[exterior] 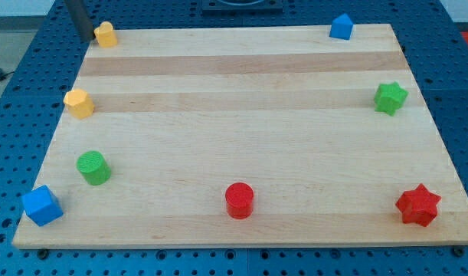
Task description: Push the heart slightly to right
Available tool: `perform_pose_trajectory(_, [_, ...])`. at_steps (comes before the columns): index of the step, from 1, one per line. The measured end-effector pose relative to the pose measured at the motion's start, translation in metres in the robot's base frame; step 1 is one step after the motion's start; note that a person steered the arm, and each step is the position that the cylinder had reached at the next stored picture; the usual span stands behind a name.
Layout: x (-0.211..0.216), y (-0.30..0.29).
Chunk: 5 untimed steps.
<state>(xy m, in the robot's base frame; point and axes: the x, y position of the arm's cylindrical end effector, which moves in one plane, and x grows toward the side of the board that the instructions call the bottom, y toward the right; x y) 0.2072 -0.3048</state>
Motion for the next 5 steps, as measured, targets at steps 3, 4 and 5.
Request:
perform_pose_trajectory(3, [0.008, 0.025])
perform_pose_trajectory(4, [0.013, 0.060])
perform_pose_trajectory(5, [0.006, 0.070])
